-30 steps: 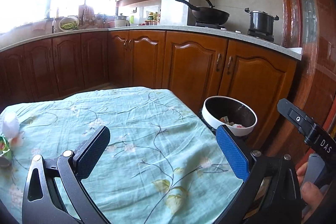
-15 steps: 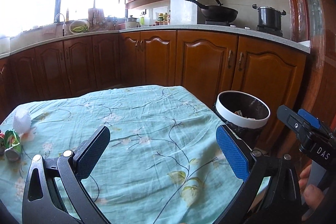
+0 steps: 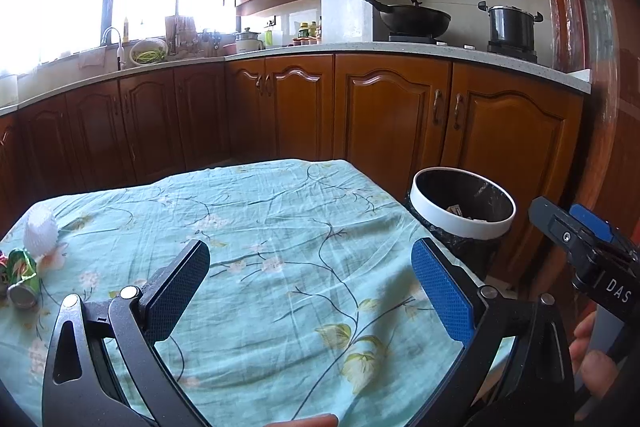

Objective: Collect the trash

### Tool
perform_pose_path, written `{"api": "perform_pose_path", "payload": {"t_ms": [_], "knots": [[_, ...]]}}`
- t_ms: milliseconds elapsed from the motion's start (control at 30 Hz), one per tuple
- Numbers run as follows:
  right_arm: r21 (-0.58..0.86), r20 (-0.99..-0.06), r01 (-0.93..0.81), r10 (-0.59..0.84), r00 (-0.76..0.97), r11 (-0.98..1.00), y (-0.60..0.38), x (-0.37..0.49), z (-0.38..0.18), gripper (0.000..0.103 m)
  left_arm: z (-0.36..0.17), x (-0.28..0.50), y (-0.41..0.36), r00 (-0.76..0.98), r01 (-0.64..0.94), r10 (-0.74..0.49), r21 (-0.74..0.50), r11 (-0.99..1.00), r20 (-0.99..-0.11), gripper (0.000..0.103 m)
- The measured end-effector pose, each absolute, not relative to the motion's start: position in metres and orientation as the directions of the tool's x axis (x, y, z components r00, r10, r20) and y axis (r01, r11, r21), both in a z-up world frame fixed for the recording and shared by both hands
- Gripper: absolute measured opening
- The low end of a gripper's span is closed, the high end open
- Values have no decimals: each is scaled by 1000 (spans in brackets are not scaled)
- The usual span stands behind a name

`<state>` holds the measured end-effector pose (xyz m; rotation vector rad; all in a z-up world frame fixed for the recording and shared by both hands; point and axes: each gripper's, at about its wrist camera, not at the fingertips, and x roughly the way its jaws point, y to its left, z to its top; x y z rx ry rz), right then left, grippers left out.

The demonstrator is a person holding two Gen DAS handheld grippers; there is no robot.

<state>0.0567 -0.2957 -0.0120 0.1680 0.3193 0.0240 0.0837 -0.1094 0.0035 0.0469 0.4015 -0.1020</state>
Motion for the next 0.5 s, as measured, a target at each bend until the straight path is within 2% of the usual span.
{"api": "perform_pose_path", "payload": {"t_ms": [500], "knots": [[168,-306,2,51,951,986,-296,56,-11,103,4,83,-115,919,102,-77,44,994,-387,103]]}}
